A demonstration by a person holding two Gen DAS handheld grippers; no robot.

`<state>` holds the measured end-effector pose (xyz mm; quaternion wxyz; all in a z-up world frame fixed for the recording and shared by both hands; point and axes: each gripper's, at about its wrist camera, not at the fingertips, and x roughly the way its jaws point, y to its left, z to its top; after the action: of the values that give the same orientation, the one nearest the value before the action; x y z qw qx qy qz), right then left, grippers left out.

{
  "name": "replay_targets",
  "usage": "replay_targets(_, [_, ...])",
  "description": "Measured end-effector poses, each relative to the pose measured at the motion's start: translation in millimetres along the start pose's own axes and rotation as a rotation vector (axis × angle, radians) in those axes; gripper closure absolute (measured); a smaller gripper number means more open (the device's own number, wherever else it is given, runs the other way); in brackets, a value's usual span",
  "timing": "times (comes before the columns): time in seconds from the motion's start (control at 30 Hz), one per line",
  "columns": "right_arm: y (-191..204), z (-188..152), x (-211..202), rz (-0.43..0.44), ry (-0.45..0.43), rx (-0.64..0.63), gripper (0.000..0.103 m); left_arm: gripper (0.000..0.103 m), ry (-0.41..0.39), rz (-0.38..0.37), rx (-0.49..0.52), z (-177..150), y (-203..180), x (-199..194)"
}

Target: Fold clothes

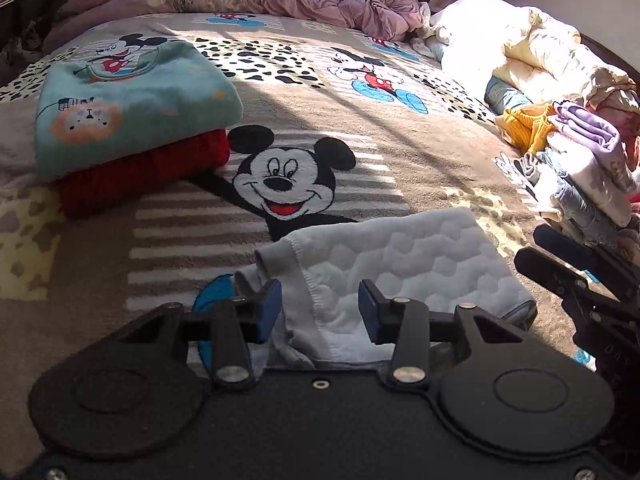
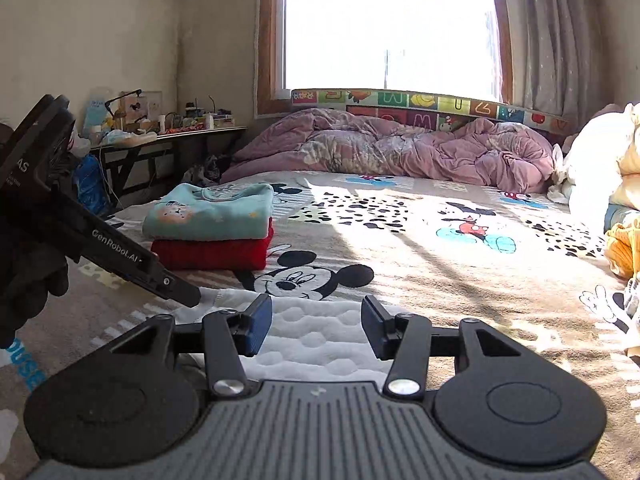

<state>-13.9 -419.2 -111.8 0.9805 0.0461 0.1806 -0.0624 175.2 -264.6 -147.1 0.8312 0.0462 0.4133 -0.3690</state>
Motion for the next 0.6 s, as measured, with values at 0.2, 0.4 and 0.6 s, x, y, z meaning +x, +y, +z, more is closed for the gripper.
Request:
replay_targets(0.2, [-30.6, -7.4, 45.9, 0.06, 0.063, 0.015, 0.055, 0.062, 0.019, -0.006, 0.033, -4.0, -7.7, 23.6])
replay_targets(0.4, [-28.5, -73.1, 65.0, 0.118, 0.137, 0.017, 0.057, 0.053, 0.09, 0.048, 0.094, -19.2, -7.8, 50.4])
replay_targets(0.6, [-26.5, -61.3, 55.6, 0.115, 0.167, -0.006, 0.057, 0.052, 0.087, 0.038, 0.089, -18.2, -5.0, 45.8])
